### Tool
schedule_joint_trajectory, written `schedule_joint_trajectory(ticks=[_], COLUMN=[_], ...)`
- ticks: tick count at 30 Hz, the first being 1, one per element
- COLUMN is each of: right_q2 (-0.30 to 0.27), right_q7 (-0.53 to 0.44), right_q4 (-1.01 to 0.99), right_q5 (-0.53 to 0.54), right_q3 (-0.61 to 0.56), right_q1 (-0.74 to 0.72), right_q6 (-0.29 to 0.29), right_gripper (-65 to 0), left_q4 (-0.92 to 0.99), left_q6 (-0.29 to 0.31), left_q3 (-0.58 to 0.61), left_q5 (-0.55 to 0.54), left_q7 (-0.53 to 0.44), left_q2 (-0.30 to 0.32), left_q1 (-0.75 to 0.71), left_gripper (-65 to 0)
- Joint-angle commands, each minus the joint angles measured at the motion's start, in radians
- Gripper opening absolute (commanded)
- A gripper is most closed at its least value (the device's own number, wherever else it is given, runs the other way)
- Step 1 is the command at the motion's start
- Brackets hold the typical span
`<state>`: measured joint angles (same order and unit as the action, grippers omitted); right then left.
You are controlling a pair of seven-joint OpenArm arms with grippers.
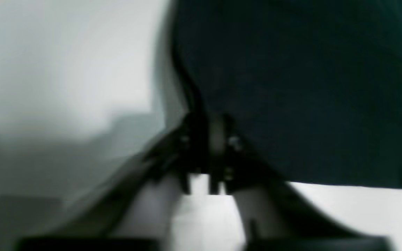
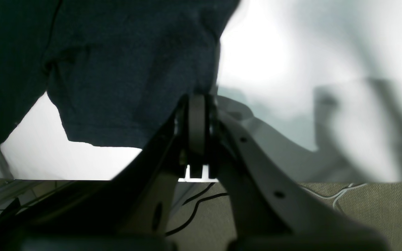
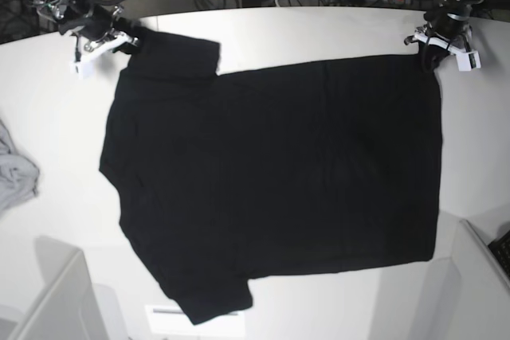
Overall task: Fold the T-shirt properly
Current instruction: 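Move the left gripper to the other shoulder corner and grasp it, then lift both shoulder corners and drag the shirt toward the robot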
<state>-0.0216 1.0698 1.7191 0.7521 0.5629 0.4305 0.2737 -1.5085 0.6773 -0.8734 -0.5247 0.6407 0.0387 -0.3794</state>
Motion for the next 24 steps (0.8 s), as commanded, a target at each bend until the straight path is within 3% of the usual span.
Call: schedule_joint_trajectory(ticks=[1, 5, 13, 19, 24], right_q2=[-0.008, -0.008, -0.001, 0.001, 0.001], right_q7=[-0.004, -0.006, -0.006, -0.006, -0.015], right_q4=[0.012, 0.017, 0.212, 0.220, 0.221], right_q5=[-0.001, -0.001, 0.002, 0.005, 0.160], right_q3=[0.006, 0.012, 0.009, 0.009, 0.015], right_q1=[0.003, 0.003, 0.066, 0.124, 0.212], right_q6=[0.005, 0.005, 0.005, 0.005, 0.005], right_gripper=[-65.0, -65.0, -65.0, -65.0, -65.0], left_q4=[-0.010, -0.020, -0.077, -0.136, -0.169], left_q6=[-0.020, -0.054, -0.052, -0.049, -0.049], left_q3=[-0.005, -0.011, -0.008, -0.014, -0.014], left_q5=[0.001, -0.001, -0.004, -0.001, 0.001], left_q7=[-0.002, -0.002, -0.002, -0.002, -0.002], left_q2=[0.013, 0.016, 0.048, 0.051, 0.051], left_q1=[-0.007, -0.010, -0.080, -0.129, -0.171], left_gripper=[-65.0, -65.0, -65.0, -65.0, -65.0])
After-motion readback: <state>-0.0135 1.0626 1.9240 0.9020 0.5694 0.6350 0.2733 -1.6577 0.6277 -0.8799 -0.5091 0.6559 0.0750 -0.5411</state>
